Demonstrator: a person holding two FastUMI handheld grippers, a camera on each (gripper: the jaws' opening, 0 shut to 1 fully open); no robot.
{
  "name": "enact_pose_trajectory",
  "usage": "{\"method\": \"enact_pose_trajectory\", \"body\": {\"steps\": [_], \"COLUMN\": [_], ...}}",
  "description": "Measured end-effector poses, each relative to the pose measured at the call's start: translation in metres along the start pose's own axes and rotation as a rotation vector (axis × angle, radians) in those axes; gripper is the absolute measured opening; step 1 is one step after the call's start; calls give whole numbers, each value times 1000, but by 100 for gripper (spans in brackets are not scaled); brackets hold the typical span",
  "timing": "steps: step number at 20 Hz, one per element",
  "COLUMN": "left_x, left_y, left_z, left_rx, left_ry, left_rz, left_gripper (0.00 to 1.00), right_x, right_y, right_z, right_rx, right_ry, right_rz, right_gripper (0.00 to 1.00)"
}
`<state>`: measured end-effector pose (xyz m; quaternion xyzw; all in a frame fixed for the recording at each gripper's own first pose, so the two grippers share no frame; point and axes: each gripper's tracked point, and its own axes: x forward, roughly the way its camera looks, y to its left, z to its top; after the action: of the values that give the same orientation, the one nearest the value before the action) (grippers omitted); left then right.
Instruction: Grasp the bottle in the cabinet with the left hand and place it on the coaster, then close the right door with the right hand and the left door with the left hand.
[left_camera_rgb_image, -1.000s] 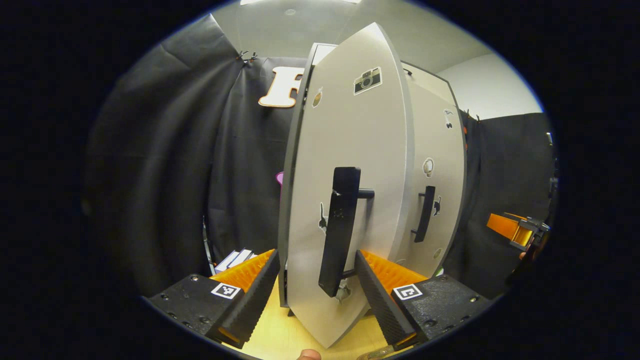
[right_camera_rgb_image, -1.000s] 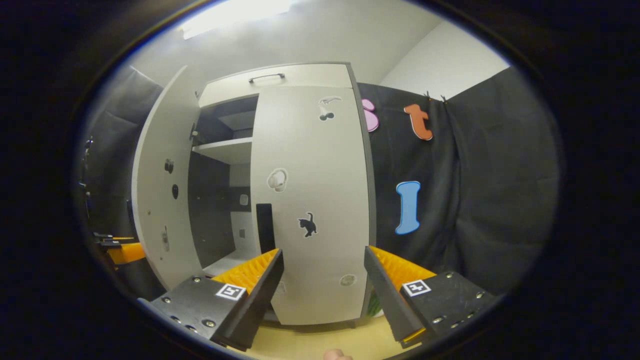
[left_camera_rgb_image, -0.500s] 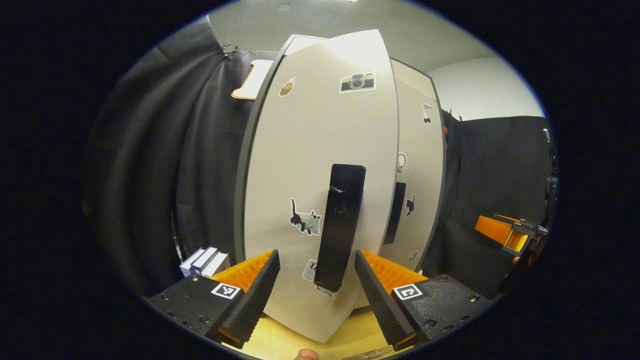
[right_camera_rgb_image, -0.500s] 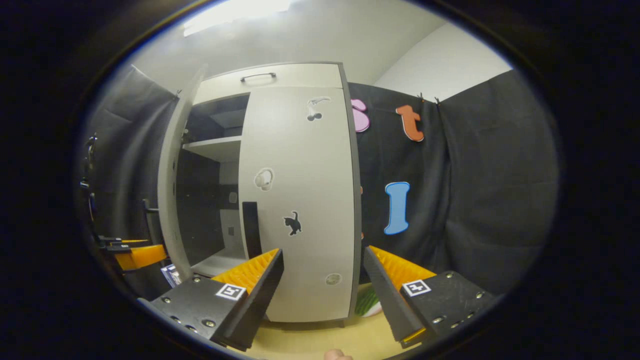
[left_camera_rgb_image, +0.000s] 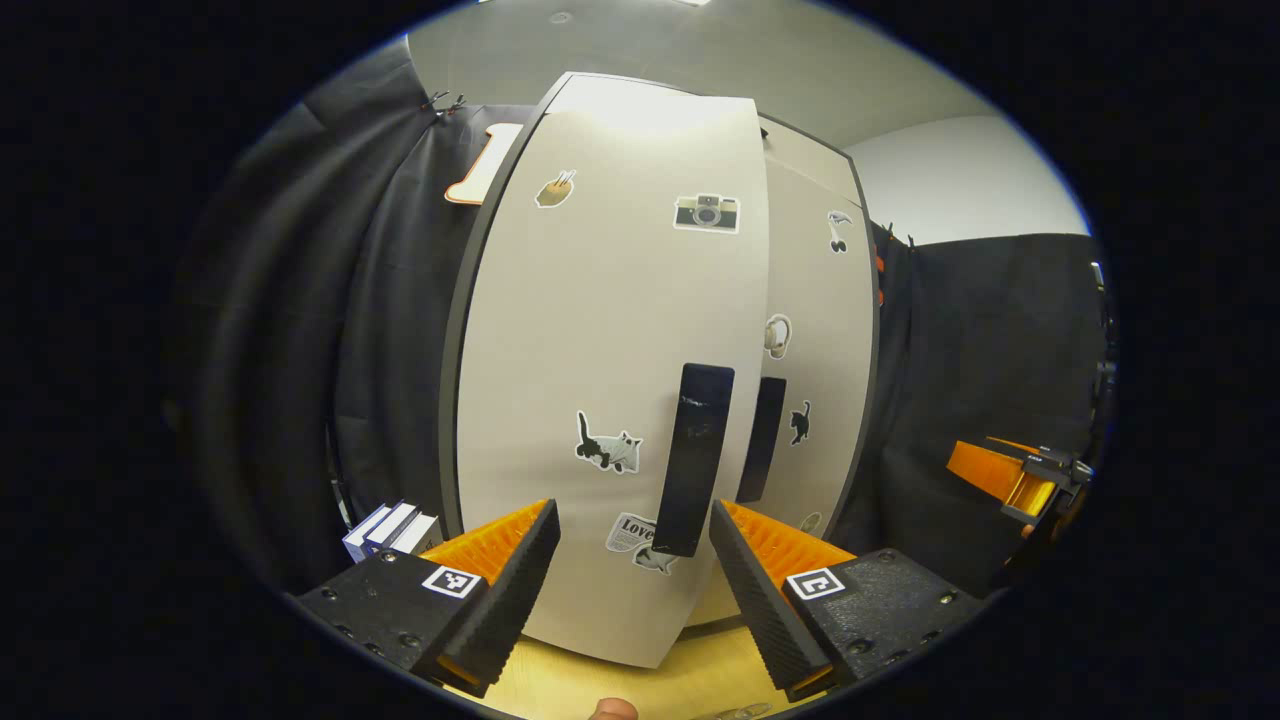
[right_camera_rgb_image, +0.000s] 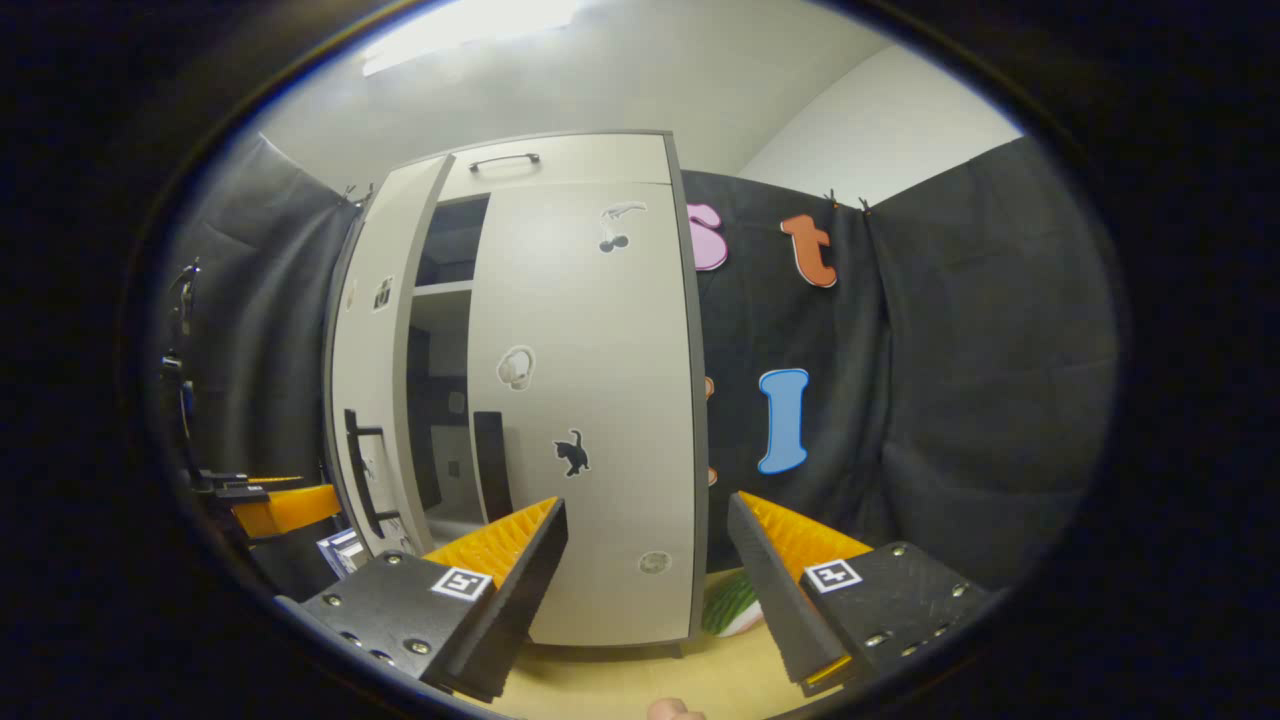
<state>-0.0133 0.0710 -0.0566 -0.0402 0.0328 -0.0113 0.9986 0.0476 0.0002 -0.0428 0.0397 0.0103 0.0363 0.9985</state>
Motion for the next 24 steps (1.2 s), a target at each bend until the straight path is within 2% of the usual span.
{"method": "enact_pose_trajectory", "body": {"steps": [6,10,11,12,15,16,17,18,24], "left_x": [1,4,3,3,2,0,1,1,-1], "left_y": [-8,-22,-25,-28,-39,-43,-47,-51,-66], "left_z": [16,32,36,40,44,45,46,48,54], "left_rx": [53,50,56,63,89,93,96,97,103], "left_ry": [-11,-34,-48,-58,-65,-70,-72,-75,-88], "left_rz": [8,3,1,0,-9,-14,-19,-25,-44], "left_gripper": [95,95,91,95,95,95,90,95,95], "right_x": [-8,-12,-13,-14,-17,-17,-17,-18,-18], "right_y": [-3,-6,-7,-7,-9,-9,-10,-10,-11], "right_z": [6,14,16,17,18,20,21,23,26], "right_rx": [24,22,20,18,17,18,20,20,20], "right_ry": [-4,-17,-19,-18,-18,-20,-23,-26,-37], "right_rz": [2,-7,-8,-9,-13,-15,-17,-19,-29], "right_gripper": [98,98,98,98,98,98,98,98,98]}}
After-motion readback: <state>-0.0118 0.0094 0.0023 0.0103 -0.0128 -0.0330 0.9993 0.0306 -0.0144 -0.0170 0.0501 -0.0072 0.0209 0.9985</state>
